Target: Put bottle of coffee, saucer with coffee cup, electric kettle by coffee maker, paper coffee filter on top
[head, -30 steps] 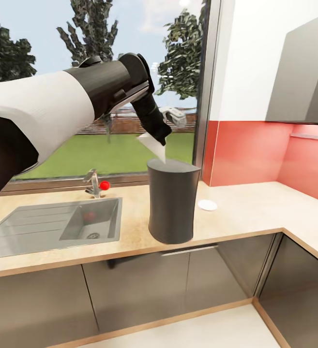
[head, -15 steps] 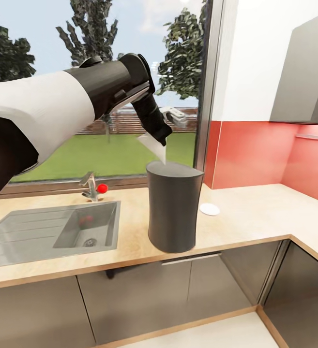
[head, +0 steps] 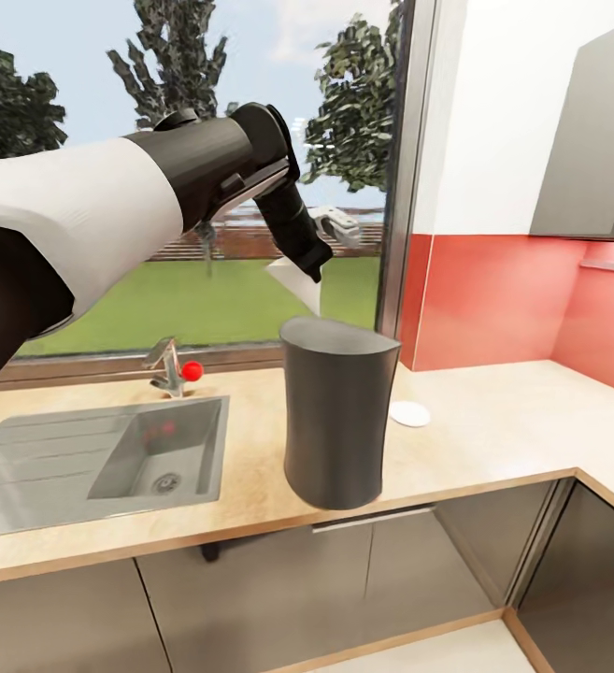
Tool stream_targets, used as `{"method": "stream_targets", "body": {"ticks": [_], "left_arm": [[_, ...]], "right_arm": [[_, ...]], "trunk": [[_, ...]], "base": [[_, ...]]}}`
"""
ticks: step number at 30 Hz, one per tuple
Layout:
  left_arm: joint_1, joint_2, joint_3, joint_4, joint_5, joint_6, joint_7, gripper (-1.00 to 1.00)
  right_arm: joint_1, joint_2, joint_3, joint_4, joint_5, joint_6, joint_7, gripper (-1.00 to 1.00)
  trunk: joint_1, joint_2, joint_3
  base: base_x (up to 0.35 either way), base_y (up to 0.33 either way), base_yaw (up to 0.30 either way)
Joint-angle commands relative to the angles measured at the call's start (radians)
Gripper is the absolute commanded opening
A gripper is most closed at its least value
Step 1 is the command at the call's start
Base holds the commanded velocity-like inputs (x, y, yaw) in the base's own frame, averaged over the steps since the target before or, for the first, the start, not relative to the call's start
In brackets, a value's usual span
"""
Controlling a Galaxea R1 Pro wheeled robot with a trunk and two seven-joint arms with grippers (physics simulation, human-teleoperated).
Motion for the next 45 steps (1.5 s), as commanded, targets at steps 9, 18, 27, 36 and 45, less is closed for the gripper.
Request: {"method": "stream_targets", "body": {"ticks": [9, 18, 27, 36, 45], "left_arm": [[-0.002, 0.000, -0.005, 0.001, 0.000, 0.001, -0.005, -1.00], [-0.041, 0.000, -0.044, 0.029, 0.021, 0.031, -0.010, -1.00], [-0.092, 0.000, -0.058, 0.029, 0.021, 0.031, -0.010, -1.00], [-0.143, 0.000, -0.041, 0.046, 0.030, 0.024, -0.002, -1.00], [-0.115, 0.000, 0.407, 0.081, 0.046, -0.009, 0.018, -1.00]], "right_arm": [[-0.001, 0.000, 0.000, 0.002, 0.004, -0.004, 0.000, 1.00], [-0.023, 0.009, 0.012, -0.001, 0.008, -0.007, -0.002, 1.00], [-0.023, 0.009, 0.012, -0.001, 0.008, -0.007, -0.002, 1.00], [-0.026, 0.008, 0.015, -0.002, 0.008, -0.007, -0.002, 1.00], [-0.033, 0.007, 0.027, -0.006, 0.008, -0.007, -0.002, 1.00]], "trunk": [[0.001, -0.001, -0.002], [0.001, -0.001, -0.002], [0.001, -0.001, -0.002], [0.001, -0.001, -0.002], [0.001, -0.001, -0.002]], "base": [[0.147, -0.037, 0.000], [0.047, -0.011, 0.000], [0.000, 0.000, 0.000], [0.000, 0.000, 0.000], [0.000, 0.000, 0.000]]}}
